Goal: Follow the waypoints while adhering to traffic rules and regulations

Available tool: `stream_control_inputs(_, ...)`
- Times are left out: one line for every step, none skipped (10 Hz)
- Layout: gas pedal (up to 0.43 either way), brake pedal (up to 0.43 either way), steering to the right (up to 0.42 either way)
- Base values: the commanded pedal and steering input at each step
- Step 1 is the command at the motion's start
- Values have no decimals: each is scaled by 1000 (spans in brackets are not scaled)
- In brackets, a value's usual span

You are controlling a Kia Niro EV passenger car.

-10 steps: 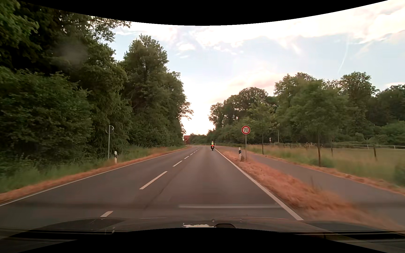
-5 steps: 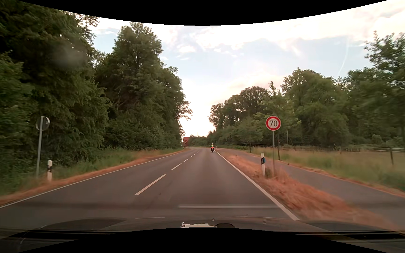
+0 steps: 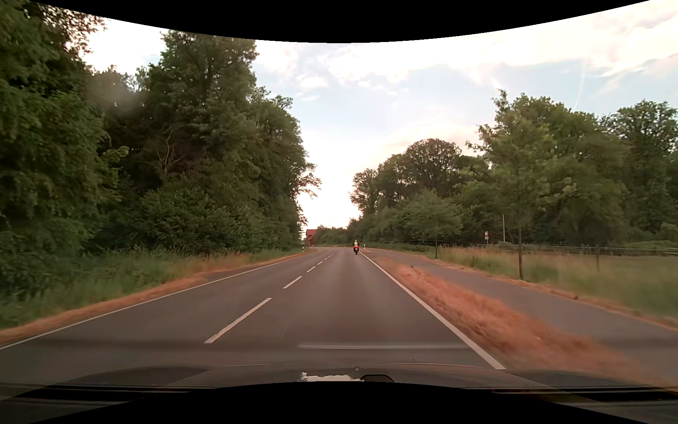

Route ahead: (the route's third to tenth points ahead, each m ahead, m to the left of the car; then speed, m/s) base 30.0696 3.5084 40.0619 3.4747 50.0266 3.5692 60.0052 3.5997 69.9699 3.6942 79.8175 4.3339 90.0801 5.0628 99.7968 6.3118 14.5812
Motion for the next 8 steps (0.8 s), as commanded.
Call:
stream_control_inputs(319, 0, -4)
stream_control_inputs(319, 0, -4)
stream_control_inputs(299, 0, -3)
stream_control_inputs(287, 0, -1)
stream_control_inputs(287, 0, 0)
stream_control_inputs(287, 0, 0)
stream_control_inputs(287, 0, -1)
stream_control_inputs(260, 0, -1)
